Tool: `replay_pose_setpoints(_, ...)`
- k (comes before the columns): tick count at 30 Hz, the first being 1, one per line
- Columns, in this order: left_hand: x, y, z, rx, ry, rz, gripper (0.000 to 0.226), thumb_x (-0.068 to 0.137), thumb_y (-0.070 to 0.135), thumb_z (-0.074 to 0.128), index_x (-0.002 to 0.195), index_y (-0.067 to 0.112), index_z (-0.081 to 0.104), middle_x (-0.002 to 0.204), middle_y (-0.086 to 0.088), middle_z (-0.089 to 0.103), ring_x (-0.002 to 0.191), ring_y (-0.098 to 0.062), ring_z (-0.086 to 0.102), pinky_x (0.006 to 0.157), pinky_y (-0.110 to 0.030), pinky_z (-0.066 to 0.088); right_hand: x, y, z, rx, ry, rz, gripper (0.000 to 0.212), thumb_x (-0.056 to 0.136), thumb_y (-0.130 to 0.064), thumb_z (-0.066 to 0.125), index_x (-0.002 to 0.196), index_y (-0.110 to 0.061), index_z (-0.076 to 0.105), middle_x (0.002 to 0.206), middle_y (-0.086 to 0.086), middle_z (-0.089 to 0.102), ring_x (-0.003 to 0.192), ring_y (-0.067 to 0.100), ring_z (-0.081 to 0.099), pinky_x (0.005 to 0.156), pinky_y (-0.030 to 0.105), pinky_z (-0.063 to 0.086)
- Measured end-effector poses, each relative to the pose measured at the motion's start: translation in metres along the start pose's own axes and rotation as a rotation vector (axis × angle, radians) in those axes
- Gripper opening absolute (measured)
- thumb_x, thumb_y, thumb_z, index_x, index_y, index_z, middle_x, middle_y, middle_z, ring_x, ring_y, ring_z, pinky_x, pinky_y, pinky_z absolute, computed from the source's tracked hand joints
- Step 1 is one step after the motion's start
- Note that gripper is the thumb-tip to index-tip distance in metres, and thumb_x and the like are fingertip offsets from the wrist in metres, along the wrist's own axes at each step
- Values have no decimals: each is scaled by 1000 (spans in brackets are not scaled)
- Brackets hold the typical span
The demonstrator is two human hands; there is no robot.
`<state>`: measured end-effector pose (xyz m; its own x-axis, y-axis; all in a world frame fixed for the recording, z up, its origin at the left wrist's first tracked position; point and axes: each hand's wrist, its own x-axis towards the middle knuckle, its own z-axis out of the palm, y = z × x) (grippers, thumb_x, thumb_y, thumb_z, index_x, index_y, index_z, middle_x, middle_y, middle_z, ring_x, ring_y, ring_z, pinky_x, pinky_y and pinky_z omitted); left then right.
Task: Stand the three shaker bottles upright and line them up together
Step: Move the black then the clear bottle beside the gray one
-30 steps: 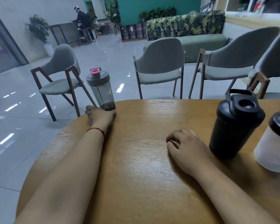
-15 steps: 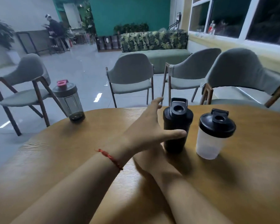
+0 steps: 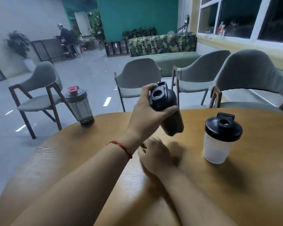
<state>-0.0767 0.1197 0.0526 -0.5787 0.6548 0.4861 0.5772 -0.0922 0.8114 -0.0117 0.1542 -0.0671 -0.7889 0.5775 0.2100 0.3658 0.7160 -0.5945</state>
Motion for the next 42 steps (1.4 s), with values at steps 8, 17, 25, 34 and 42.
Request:
replay_pose_setpoints(8,33,-65,-113,414,202,-100,82,80,37,95,146,31,48,141,-8,62,125,-29,64,110,-48,56,9,7,13,-11,-27,-56,22,98,-34,54,111,-32,72,114,-12,65,116,16,52,81,37,53)
replay_pose_setpoints(17,55,-115,-152,597,193,-311,88,89,41,88,162,28,40,149,-16,46,137,-39,56,111,-48,51,11,9,16,8,-30,-59,21,99,-35,54,110,-34,72,112,-20,62,115,9,51,83,35,54)
replay_pose_setpoints(25,16,-120,-160,502,358,-341,89,93,64,73,164,28,33,165,-8,45,149,-28,47,121,-50,43,9,8,13,-1,-29,-64,22,99,-36,55,114,-37,71,115,-20,65,116,9,53,86,36,55)
replay_pose_setpoints(34,-57,-179,-199,233,501,-570,32,98,42,70,123,24,63,116,-4,71,107,-28,71,94,-52,62,63,-54,20,356,-118,88,68,89,-35,79,150,-35,49,137,-10,60,112,13,65,94,41,59)
replay_pose_setpoints(42,-55,-199,-221,-36,688,-606,33,90,48,65,118,32,59,115,-4,71,107,-34,73,93,-63,62,160,-104,94,333,-81,169,104,77,-39,92,162,-22,34,156,9,56,139,34,57,100,38,53)
